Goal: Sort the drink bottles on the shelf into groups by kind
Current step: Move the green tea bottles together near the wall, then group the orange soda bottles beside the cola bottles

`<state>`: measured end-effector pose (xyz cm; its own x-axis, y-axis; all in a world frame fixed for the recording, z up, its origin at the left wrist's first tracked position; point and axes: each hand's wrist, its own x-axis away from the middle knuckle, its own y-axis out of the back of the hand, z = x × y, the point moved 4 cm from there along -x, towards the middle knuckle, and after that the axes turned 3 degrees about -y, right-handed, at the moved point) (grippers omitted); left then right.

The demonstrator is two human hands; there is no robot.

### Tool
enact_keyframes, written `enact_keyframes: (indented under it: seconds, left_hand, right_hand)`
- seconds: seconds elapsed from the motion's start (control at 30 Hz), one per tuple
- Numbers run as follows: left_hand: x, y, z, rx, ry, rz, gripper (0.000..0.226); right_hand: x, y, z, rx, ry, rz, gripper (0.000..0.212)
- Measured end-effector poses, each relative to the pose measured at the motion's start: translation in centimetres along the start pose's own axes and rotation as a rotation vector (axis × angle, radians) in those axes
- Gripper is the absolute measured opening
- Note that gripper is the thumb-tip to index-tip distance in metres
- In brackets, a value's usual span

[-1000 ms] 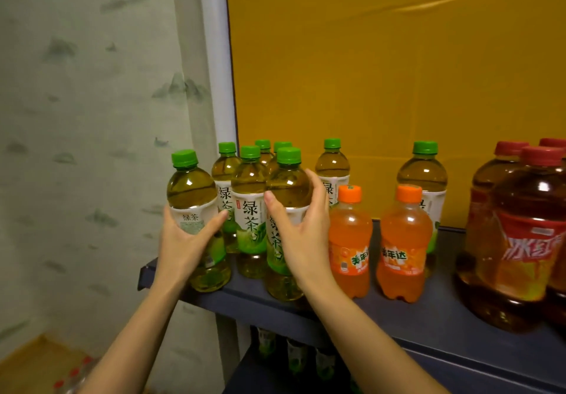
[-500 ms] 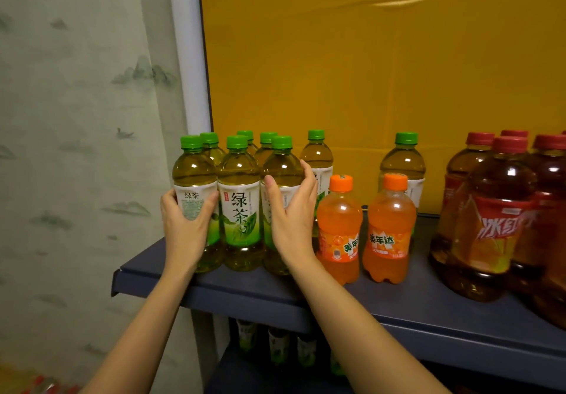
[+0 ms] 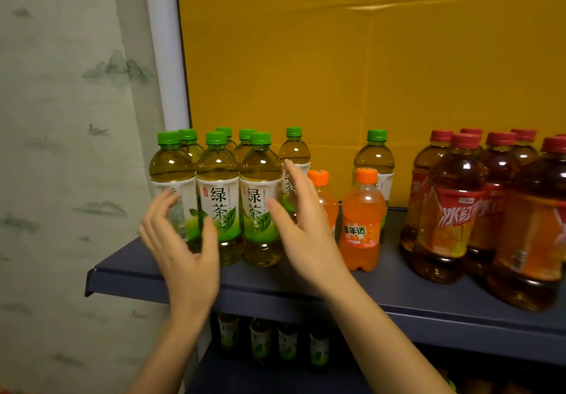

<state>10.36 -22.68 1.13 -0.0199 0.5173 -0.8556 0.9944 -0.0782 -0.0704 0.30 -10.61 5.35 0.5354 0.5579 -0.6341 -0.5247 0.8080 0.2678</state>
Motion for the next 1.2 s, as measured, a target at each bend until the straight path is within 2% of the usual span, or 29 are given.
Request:
enact_keyframes:
  seconds: [0.13, 0.2, 0.27, 0.4, 0.53, 0.67, 0.73, 0.87, 1.07, 1.2]
  left_hand:
    - [2.4, -3.0, -3.8, 0.259, 0.005, 0.236, 0.048]
    - [3.5, -5.1, -4.8, 0.273, 0.032, 0.349, 0.057]
    - [4.3, -7.2, -5.3, 0.235, 0.034, 0.447, 0.073]
    - [5.6, -10.5, -4.7, 0.093, 0.089, 0.565, 0.097]
    - [5.8, -12.2, -4.2, 0.167, 0.307, 0.575, 0.097]
    - [5.7, -12.9, -3.4, 0.296, 0.501, 0.561, 0.07]
    - [5.8, -13.1, -3.0, 0.339, 0.511, 0.556, 0.05]
    - [5.9, -12.8, -3.8, 0.435, 0.487, 0.555, 0.044]
    - [6.4, -12.1, -6.7, 0.626, 0.514, 0.582, 0.039]
    - [6.3, -12.4, -10.1, 0.733, 0.508, 0.631, 0.039]
  right_hand:
    - [1.1, 5.2, -0.7, 0.134, 0.167, -0.352, 0.036]
    - [1.1, 7.4, -2.4, 0.181, 0.113, -0.495, 0.035]
    - [1.1, 8.7, -4.5, 0.177, 0.003, -0.541, 0.041]
    - [1.6, 8.9, -7.8, 0.157, -0.176, -0.41, 0.059]
    - [1.9, 8.7, -9.5, 0.201, -0.292, -0.291, 0.08]
    - [1.8, 8.6, -10.2, 0.146, -0.368, -0.252, 0.065]
    - [1.9, 8.7, -10.1, 0.09, -0.364, -0.246, 0.055]
    - [2.6, 9.3, -9.6, 0.009, -0.377, -0.265, 0.04]
    - [4.8, 11.3, -7.6, -0.063, -0.319, -0.315, 0.044]
    - [5.9, 13.9, -5.6, -0.08, -0.247, -0.332, 0.058]
